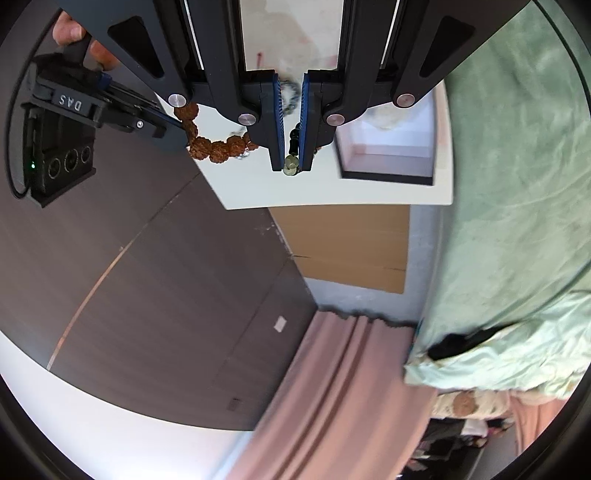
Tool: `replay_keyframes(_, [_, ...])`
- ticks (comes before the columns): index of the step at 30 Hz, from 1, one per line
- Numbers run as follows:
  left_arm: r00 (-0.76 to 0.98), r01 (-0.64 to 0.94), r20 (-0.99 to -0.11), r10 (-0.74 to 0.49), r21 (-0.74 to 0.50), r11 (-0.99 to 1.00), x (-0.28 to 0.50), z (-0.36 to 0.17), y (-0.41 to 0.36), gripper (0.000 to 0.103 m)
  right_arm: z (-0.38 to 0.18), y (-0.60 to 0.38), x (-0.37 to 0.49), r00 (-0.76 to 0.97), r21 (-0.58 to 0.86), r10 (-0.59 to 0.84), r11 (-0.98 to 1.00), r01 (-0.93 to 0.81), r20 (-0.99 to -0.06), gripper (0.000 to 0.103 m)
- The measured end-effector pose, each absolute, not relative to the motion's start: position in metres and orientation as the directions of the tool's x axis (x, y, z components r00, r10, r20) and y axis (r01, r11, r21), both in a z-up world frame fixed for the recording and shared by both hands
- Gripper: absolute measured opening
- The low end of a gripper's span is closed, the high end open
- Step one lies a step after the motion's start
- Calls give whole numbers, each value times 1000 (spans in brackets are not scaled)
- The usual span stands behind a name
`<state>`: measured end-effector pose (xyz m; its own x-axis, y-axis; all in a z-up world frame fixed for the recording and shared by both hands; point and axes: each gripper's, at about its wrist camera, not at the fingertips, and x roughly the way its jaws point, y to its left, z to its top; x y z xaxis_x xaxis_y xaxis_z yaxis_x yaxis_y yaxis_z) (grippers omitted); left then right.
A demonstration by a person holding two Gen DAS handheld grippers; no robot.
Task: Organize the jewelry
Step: 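Carry both bracelets over the black box and open both tools to drop them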
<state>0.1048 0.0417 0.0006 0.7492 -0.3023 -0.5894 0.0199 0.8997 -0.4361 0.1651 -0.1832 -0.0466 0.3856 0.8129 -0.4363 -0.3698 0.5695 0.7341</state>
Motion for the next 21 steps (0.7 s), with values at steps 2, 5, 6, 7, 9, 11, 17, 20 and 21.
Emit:
replay_keyframes(2, [736, -2, -604, -306, -454, 891, 107, -5, 51, 8, -49, -174, 166, 374, 742, 822, 557, -374, -429, 20])
replay_keyframes(5, [715, -54, -616, -331, -521, 852, 113, -17, 67, 9, -50, -161, 165, 360, 750, 835, 540, -382, -417, 20])
replay_keyframes(6, [703, -70, -623, -344, -541, 838, 115, -20, 72, 11, -50, -159, 161, 358, 752, 837, 536, -385, -413, 20])
replay_keyframes(7, [694, -84, -628, -353, -557, 826, 117, -23, 77, 18, -50, -155, 160, 354, 754, 841, 530, -389, -409, 20])
replay_keyframes(9, [699, -101, -623, -352, -573, 813, 115, -24, 84, 42, -50, -149, 158, 347, 757, 849, 517, -398, -398, 20])
replay_keyframes(11, [728, -114, -601, -329, -579, 807, 111, -19, 89, 65, -50, -144, 157, 342, 763, 857, 504, -405, -385, 20])
replay_keyframes(17, [781, -137, -550, -295, -612, 779, 98, -8, 111, 70, -61, -125, 160, 328, 780, 868, 485, -394, -374, 20])
replay_keyframes(20, [779, -150, -548, -303, -633, 760, 97, -11, 116, 70, -77, -116, 169, 297, 773, 845, 529, -350, -444, 20])
replay_keyframes(21, [779, -150, -548, -303, -633, 759, 97, -11, 117, 70, -80, -115, 171, 291, 771, 839, 540, -338, -460, 21])
